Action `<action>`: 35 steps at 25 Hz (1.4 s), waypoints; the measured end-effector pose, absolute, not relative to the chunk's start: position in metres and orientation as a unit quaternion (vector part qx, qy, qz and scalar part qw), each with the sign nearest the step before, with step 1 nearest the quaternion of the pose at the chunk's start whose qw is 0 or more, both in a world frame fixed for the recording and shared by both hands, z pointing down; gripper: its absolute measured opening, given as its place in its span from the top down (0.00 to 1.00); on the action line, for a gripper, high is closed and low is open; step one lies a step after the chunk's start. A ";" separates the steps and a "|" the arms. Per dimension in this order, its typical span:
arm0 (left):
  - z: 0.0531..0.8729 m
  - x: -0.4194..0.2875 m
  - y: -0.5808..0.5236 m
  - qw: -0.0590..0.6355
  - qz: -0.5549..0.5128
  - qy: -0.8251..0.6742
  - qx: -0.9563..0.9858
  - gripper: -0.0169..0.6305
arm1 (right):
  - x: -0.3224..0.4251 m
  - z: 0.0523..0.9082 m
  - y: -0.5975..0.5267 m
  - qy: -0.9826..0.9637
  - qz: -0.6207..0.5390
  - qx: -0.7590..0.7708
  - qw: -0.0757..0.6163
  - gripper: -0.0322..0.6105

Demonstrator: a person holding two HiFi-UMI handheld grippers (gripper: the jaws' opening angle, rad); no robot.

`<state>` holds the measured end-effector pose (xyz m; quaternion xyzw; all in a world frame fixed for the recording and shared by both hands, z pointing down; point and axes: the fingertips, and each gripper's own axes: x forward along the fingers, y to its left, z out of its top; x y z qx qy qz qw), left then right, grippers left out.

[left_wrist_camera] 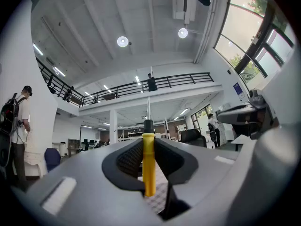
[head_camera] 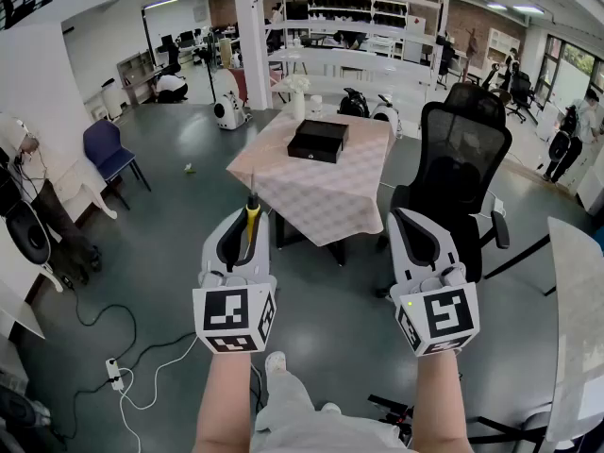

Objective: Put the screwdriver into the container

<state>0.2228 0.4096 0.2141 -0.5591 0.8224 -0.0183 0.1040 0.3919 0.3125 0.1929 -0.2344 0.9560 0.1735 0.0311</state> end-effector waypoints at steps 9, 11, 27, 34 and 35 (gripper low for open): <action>0.216 0.189 0.385 0.101 -0.021 0.819 -0.565 0.85 | 0.359 0.202 0.286 0.958 0.163 -0.235 0.024 0.94; 0.219 0.175 0.379 0.095 -0.023 0.819 -0.565 0.85 | 0.343 0.202 0.280 0.959 0.159 -0.232 0.023 0.94; 0.210 -0.027 0.268 0.102 -0.025 0.784 -0.612 0.85 | 0.148 0.201 0.183 0.947 0.149 -0.286 0.014 0.94; 0.217 -0.079 0.240 0.099 -0.010 0.769 -0.632 0.85 | 0.109 0.206 0.160 0.936 0.153 -0.317 0.003 0.94; 0.220 -0.084 0.236 0.097 -0.008 0.767 -0.634 0.85 | 0.105 0.207 0.157 0.935 0.154 -0.320 0.001 0.94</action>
